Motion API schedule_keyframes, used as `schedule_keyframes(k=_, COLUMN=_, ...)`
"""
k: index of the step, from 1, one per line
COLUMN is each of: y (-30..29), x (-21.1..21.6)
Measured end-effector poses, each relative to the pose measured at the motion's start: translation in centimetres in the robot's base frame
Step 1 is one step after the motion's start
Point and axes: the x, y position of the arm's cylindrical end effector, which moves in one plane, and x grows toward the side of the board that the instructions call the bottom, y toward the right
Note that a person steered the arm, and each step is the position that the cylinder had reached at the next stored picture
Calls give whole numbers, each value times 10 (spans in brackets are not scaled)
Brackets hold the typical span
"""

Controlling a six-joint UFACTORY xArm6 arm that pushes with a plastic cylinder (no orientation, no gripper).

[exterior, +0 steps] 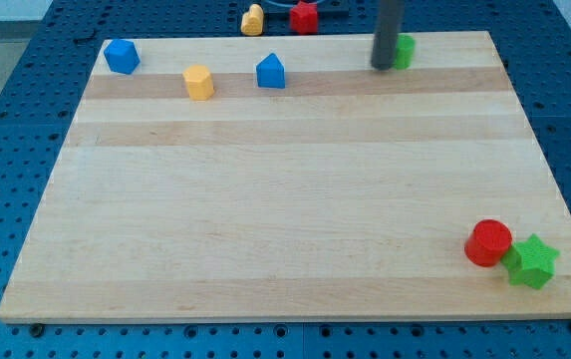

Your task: Move the green star towards bottom center

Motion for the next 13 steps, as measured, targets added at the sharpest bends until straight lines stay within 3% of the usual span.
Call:
schedule_keyframes(k=1, y=39, x=-22)
schedule_keyframes(k=2, y=44, x=-16)
schedule_keyframes(k=5, y=-73, x=6)
schedule_keyframes(k=9, y=-89, x=6)
schedule_keyframes(k=13, y=-166, x=-37)
